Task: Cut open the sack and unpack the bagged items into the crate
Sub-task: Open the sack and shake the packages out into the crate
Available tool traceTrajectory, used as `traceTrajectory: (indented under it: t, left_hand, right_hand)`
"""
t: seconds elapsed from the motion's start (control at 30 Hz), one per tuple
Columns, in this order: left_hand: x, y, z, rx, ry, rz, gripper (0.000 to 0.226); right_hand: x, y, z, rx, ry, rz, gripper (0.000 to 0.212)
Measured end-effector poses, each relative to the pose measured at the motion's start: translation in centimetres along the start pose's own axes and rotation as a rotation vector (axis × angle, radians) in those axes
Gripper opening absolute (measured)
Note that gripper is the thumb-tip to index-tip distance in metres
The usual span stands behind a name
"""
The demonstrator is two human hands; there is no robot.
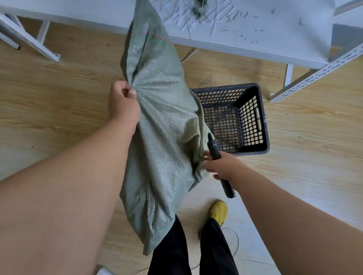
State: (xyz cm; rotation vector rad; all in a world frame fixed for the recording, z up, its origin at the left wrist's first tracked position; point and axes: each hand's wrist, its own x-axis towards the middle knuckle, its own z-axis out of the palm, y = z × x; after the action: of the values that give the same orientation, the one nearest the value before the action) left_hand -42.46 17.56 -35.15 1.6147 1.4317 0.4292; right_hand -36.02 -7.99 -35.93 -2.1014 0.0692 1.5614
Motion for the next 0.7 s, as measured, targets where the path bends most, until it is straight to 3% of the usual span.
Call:
traceTrajectory:
  t: [0.07,0.1,0.23,0.3,0.37,0.43,0.5,0.6,0.7]
  left_hand:
    - [-0.5,2.2,0.6,0.044,-0.16,0.097,0.015]
    - [-1.0,3.2,0.9,0.065,-0.241,0.137,0.019]
    - [-4.4,6.4,1.7,0.169,-0.527,0.269,0.026]
    - [-6.2,7.6,1.5,0.285,-0.615,0.349,0.026]
    - [-7.7,8.5,1.2,0.36,-0.686,0.395,0.027]
    - [-9.1,9.4,0.8,0.393,-0.747,0.414,0.028]
    - [-9.9,10.0,0.3,0.415,-0.767,0.443,0.03]
    - [-10.3,10.4,-0.2,0.322,-0.764,0.403,0.022]
    - [-10.6,10.2,-0.5,0.222,-0.727,0.371,0.025]
  right_hand:
    - [-1.1,-0.8,-0.3,0.02,-0.025,-0.034,0.037]
    - [-1.8,-1.3,-0.4,0.05,0.04,-0.082,0.033]
    - [-5.4,-5.4,-2.0,0.112,0.644,-0.476,0.024]
    - [-7.4,-8.1,-3.5,-0.019,0.766,-0.726,0.035]
    - [-9.3,-10.7,-4.9,-0.184,0.73,-0.91,0.052]
    - [-10.5,-12.5,-5.9,-0.393,0.595,-0.945,0.058]
    - [-10.7,-13.1,-6.5,-0.605,0.47,-0.827,0.053]
    - [-10.7,-12.3,-7.3,-0.732,0.456,-0.584,0.023]
    - [-11.0,-11.2,-7.5,-0.713,0.51,-0.589,0.022]
